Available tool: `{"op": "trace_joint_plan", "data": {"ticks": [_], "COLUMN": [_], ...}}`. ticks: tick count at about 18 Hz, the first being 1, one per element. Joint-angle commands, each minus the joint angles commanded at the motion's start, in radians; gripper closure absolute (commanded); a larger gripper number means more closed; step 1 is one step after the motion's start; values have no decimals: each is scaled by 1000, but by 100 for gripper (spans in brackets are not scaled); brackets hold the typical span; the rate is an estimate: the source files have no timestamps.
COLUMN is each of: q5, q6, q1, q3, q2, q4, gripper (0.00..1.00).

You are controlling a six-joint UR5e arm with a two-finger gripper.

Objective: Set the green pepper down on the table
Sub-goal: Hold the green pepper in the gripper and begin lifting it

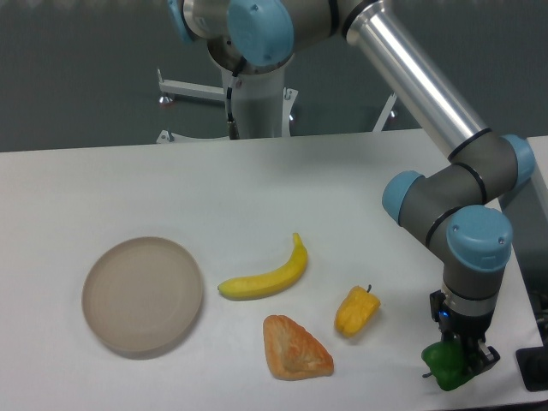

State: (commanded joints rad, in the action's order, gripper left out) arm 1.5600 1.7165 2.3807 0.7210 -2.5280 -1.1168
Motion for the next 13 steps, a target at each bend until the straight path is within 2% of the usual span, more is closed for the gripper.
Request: {"op": "trace_joint_plan", "data": {"ticks": [13], "q5": [-5], "q6": [-20], "q1": [-2], "q3": [18], "q2": [14], "q4": [-17], "gripper": [67]}}
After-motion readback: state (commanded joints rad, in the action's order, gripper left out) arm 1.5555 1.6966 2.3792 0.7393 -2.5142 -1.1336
